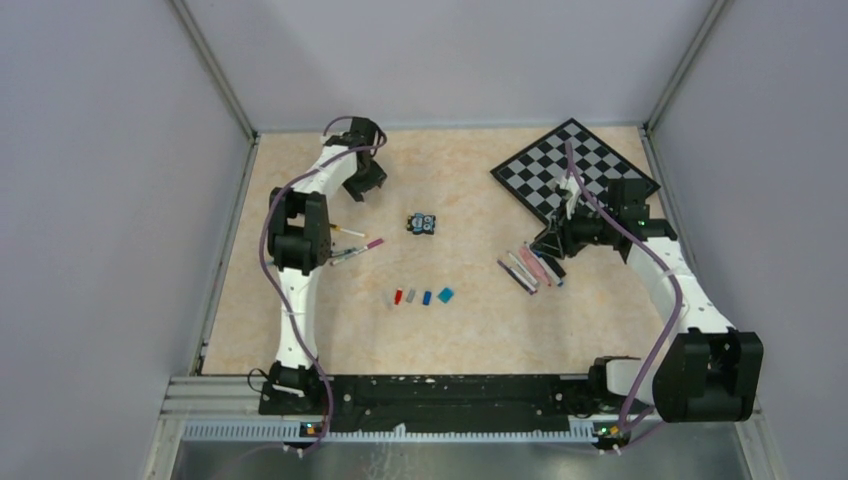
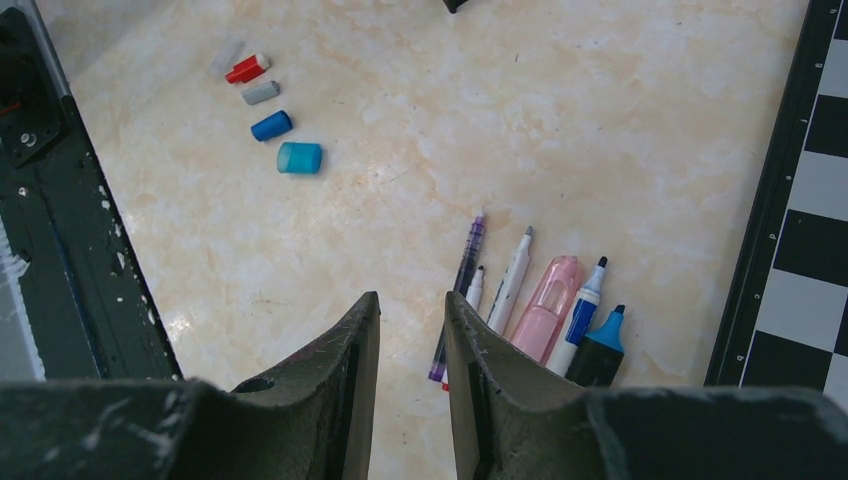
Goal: Open the pen caps
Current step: Pick up the pen from the center of the board.
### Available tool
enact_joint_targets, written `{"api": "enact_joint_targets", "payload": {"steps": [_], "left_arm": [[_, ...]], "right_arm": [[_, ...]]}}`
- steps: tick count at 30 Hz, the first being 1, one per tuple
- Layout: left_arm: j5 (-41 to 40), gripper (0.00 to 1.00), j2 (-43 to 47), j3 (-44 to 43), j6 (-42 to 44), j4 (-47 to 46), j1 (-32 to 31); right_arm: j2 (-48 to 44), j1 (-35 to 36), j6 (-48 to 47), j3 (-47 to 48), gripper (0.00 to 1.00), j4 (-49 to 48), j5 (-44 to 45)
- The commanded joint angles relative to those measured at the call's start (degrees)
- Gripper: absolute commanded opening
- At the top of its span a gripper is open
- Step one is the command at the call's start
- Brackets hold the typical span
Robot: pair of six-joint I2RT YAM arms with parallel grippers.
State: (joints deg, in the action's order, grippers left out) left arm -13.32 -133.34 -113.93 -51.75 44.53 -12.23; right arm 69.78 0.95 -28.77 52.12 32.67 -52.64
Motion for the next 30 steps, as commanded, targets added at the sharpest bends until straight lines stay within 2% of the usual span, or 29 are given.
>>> {"api": "enact_joint_targets", "payload": {"steps": [1,6,9,16,21,25,30], "left_arm": [[1.3,0.63,0.9,-2.4,1.3,-1.9,1.5],[6.9,0.64,1.9,-0.2,4.3,-8.0,2.2],[7.9,0.65,2.3,1.7,3.1,-10.9,2.8],[4.0,0.66,-2.9,-6.4,-3.6,-2.5,3.7],[4.3,0.66,-4.1,-7.9,-4.7,-2.4,3.9],[5.8,0.62,-6.4,-11.3,-4.1,-0.9,4.3],[7.8,0.56,-6.5,-10.8,-3.1,-2.4,4.8]], "right_arm": [[-1.8,0.2,-0.1,-0.3,0.29,-1.4,-1.9],[-1.6,1.3,-0.1,-0.4,0.29,-1.6,-1.1],[-1.4,1.4,-0.1,-0.4,0.29,-1.6,-0.9],[-1.3,1.5,-0.1,-0.7,0.29,-1.7,-0.7],[-1.2,1.5,-0.1,-0.7,0.29,-1.9,-0.7],[-1.2,1.7,-0.1,-0.7,0.29,-1.8,-0.6],[-1.4,1.8,-0.2,-0.7,0.29,-1.8,-0.5]]}}
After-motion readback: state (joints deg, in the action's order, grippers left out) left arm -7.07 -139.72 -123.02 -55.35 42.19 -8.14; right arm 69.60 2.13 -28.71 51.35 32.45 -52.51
